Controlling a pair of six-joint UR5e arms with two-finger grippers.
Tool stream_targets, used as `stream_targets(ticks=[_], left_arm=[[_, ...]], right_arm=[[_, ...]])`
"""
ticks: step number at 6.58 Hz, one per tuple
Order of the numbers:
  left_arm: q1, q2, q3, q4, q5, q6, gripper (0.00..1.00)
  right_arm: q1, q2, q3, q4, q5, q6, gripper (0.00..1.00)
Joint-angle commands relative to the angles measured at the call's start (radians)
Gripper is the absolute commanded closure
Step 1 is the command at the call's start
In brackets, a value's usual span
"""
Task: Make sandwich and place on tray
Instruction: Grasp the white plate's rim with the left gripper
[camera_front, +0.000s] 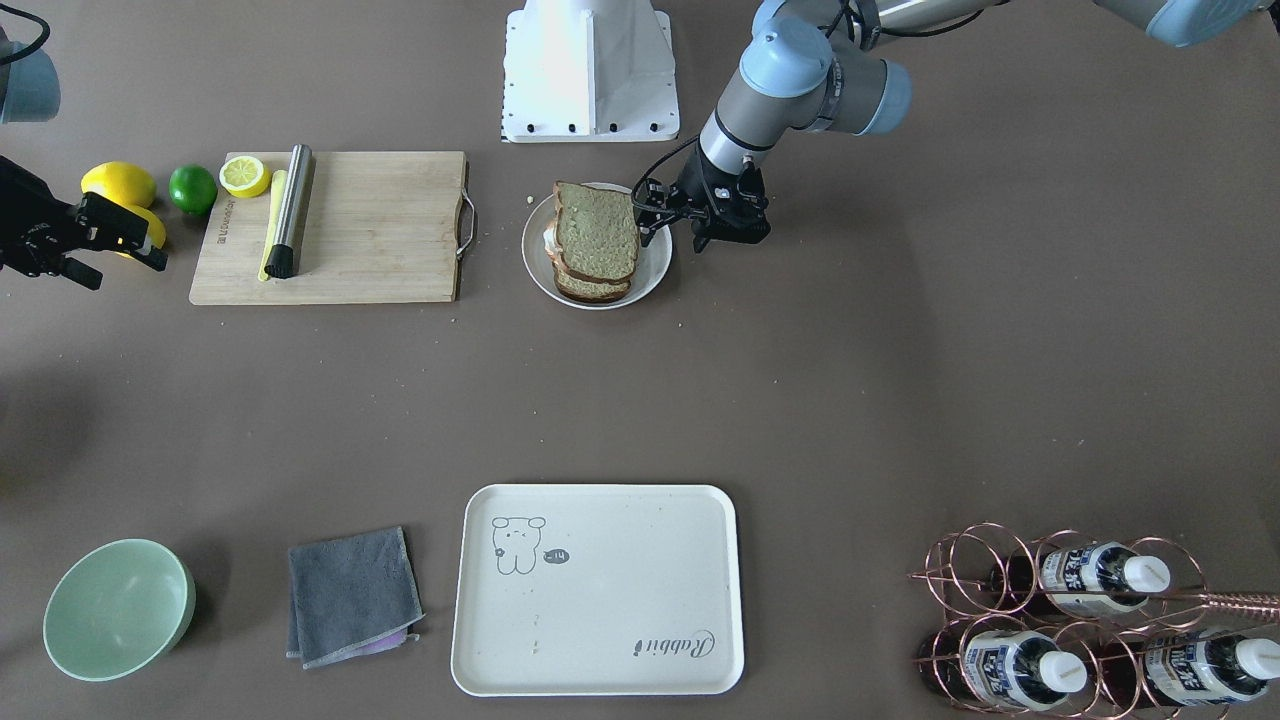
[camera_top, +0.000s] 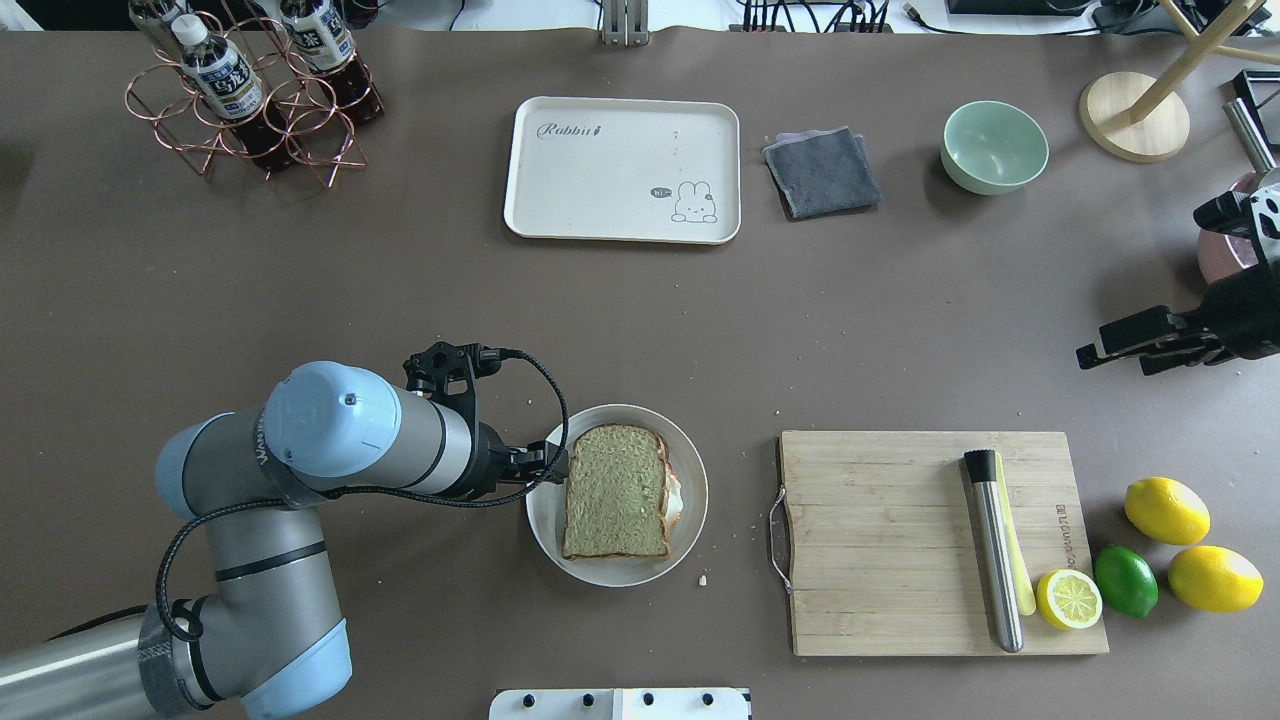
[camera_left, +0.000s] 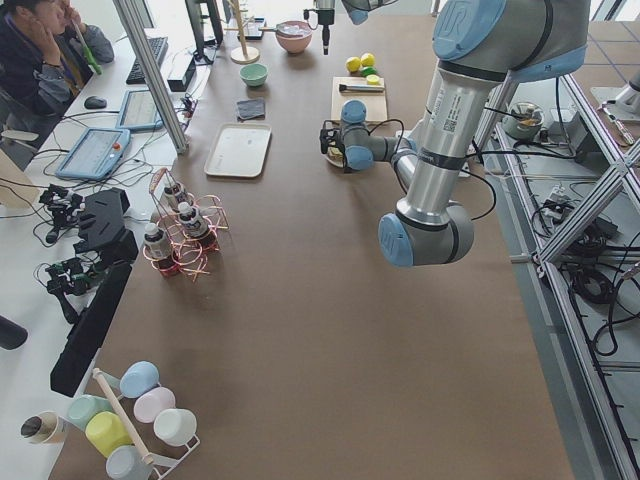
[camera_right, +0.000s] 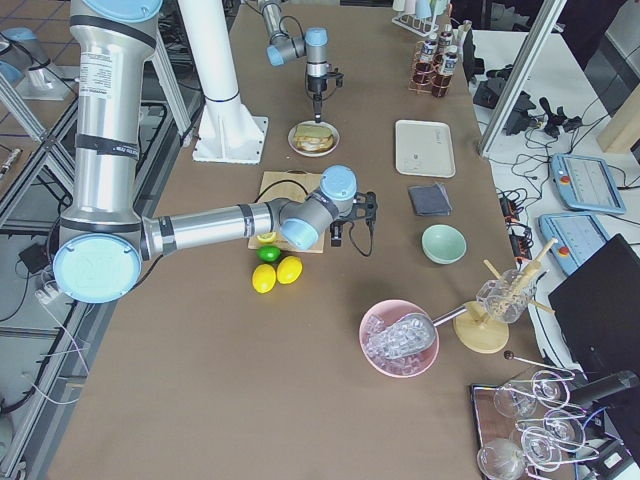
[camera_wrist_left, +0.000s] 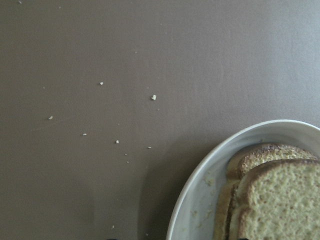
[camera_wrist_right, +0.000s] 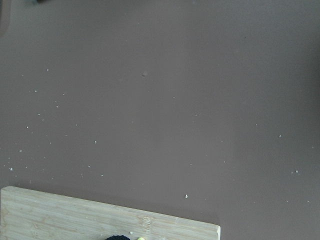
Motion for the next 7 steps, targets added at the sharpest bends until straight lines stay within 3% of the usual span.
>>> stream_targets(ticks=[1, 3, 5, 7], left_arm=[[0.027, -0.001, 0.001, -0.002, 0.044, -0.001, 0.36], [0.03, -0.001, 0.001, -0.002, 0.051, -0.001, 0.4], [0.03, 0.001, 0.001, -0.002, 0.051, -0.001, 0.52], [0.032, 0.001, 0.01, 0.0, 0.052, -0.001, 0.52]], right_arm=[[0.0, -0.003, -0.002, 0.0, 0.0, 0.0, 0.0], [-0.002, -0.005, -0.004, 0.0, 0.0, 0.0, 0.0], [-0.004, -0.011, -0.002, 0.002, 0.0, 0.0, 0.0], [-0.004, -0.019, -0.001, 0.003, 0.0, 0.0, 0.0]])
